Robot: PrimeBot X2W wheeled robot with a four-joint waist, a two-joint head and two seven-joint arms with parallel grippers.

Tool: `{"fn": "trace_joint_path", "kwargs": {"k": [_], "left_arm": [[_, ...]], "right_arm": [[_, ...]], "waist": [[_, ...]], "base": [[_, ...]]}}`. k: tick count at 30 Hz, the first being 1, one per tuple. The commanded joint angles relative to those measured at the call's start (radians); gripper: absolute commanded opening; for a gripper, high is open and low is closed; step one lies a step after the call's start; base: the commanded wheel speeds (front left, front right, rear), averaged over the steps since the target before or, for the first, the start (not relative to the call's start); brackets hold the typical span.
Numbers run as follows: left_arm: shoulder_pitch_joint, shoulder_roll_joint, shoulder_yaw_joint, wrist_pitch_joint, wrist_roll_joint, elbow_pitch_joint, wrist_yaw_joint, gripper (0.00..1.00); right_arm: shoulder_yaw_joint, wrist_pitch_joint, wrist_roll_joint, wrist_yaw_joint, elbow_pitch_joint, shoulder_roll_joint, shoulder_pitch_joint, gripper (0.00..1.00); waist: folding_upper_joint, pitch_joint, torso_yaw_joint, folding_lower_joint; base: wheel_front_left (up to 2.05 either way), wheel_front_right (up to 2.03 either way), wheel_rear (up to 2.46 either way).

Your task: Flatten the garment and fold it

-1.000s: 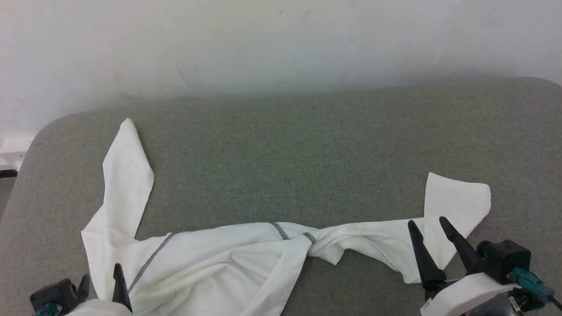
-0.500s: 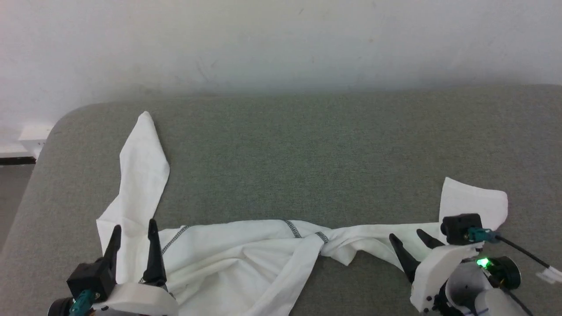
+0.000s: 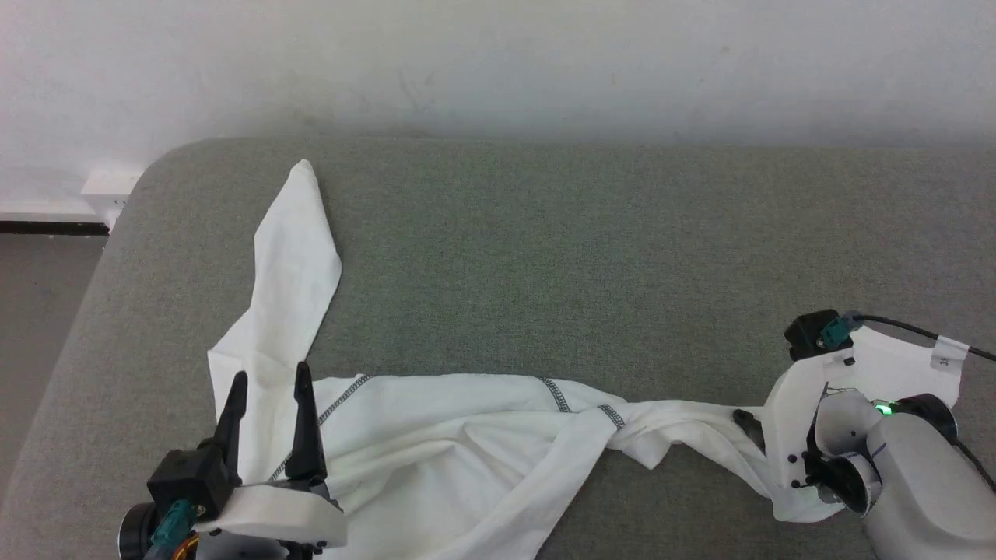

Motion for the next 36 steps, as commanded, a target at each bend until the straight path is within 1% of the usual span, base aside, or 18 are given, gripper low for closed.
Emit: {"fn": "trace_joint_path", "kwargs": {"k": [1,2,4,6,10,13,14,17,18,20,23,26,27,28,29,33,36], "left_arm": [[-0.013,-0.008,0.007,-0.005,0.010,0.012,-0.010,1.00],[-0.014,-0.013,0.011,-0.005,0.014,0.017,-0.014,1.00],[-0.014,-0.020,0.021,-0.005,0.020,0.024,-0.020,1.00],[-0.011,-0.024,0.033,-0.005,0.025,0.029,-0.023,1.00],[-0.006,-0.028,0.051,-0.005,0.038,0.032,-0.031,1.00],[-0.007,-0.031,0.058,-0.005,0.046,0.032,-0.040,1.00],[-0.007,-0.031,0.058,-0.005,0.046,0.032,-0.040,1.00],[-0.006,-0.035,0.064,-0.005,0.052,0.032,-0.046,1.00],[-0.002,-0.039,0.068,-0.005,0.055,0.031,-0.048,1.00],[0.003,-0.043,0.071,-0.005,0.057,0.032,-0.051,1.00],[0.007,-0.047,0.076,-0.005,0.057,0.035,-0.056,1.00],[0.018,-0.050,0.085,-0.005,0.058,0.036,-0.056,1.00],[0.018,-0.050,0.085,-0.005,0.058,0.036,-0.056,1.00],[0.024,-0.050,0.091,-0.005,0.056,0.037,-0.057,1.00],[0.024,-0.050,0.091,-0.005,0.056,0.037,-0.057,1.00],[0.029,-0.050,0.095,-0.005,0.054,0.049,-0.061,1.00],[0.032,-0.047,0.097,-0.005,0.051,0.062,-0.063,1.00]], "right_arm": [[0.032,0.049,0.021,0.005,0.060,0.008,0.021,0.40],[0.041,0.077,0.036,0.005,0.082,0.009,0.020,0.00],[0.061,0.112,0.066,0.005,0.101,0.012,0.015,0.00],[0.077,0.094,0.078,0.005,0.091,0.005,-0.001,0.00],[0.095,0.005,0.073,0.005,0.043,-0.024,-0.059,0.00],[0.076,-0.102,0.038,0.005,-0.001,-0.052,-0.113,0.00],[0.076,-0.102,0.038,0.005,-0.001,-0.052,-0.113,0.00],[0.013,-0.230,-0.014,0.005,-0.042,-0.063,-0.163,0.00],[-0.055,-0.318,-0.049,0.005,-0.069,-0.056,-0.183,0.00],[-0.123,-0.377,-0.082,0.005,-0.105,-0.045,-0.175,0.00],[-0.233,-0.425,-0.122,0.005,-0.185,-0.021,-0.099,0.00],[-0.334,-0.425,-0.160,0.005,-0.285,0.008,0.051,0.00],[-0.334,-0.425,-0.160,0.005,-0.285,0.008,0.051,0.00],[-0.394,-0.407,-0.181,0.005,-0.349,0.036,0.167,0.00],[-0.394,-0.407,-0.181,0.005,-0.349,0.036,0.167,0.00],[-0.511,-0.359,-0.198,0.005,-0.430,0.101,0.382,0.00],[-0.592,-0.323,-0.206,0.005,-0.482,0.159,0.503,0.00]], "waist": [[0.0000,0.006,0.009,0.0000],[0.0000,0.004,0.011,0.0000],[0.0000,0.001,0.011,0.0000],[0.0000,-0.004,0.004,0.0000],[0.0000,-0.021,-0.019,0.0000],[0.0000,-0.032,-0.033,0.0000],[0.0000,-0.032,-0.033,0.0000],[0.0000,-0.039,-0.049,0.0000],[0.0000,-0.044,-0.062,0.0000],[0.0000,-0.047,-0.073,0.0000],[0.0000,-0.054,-0.088,0.0000],[0.0000,-0.062,-0.105,0.0000],[0.0000,-0.062,-0.105,0.0000],[0.0000,-0.061,-0.119,0.0000],[0.0000,-0.061,-0.119,0.0000],[0.0000,-0.067,-0.133,0.0000],[0.0000,-0.076,-0.140,0.0000]], "base": [[0.00,0.00,0.00],[0.00,0.00,0.00],[0.00,0.00,0.00],[0.00,0.00,0.00],[0.00,0.00,0.00],[0.00,0.00,0.00],[0.00,0.00,0.00],[0.00,0.00,0.00],[0.00,0.00,0.00],[0.00,0.00,0.00],[0.00,0.00,0.00],[0.00,0.00,0.00],[0.00,0.00,0.00],[0.00,0.00,0.00],[0.00,0.00,0.00],[0.00,0.00,0.00],[0.00,0.00,0.00]]}}
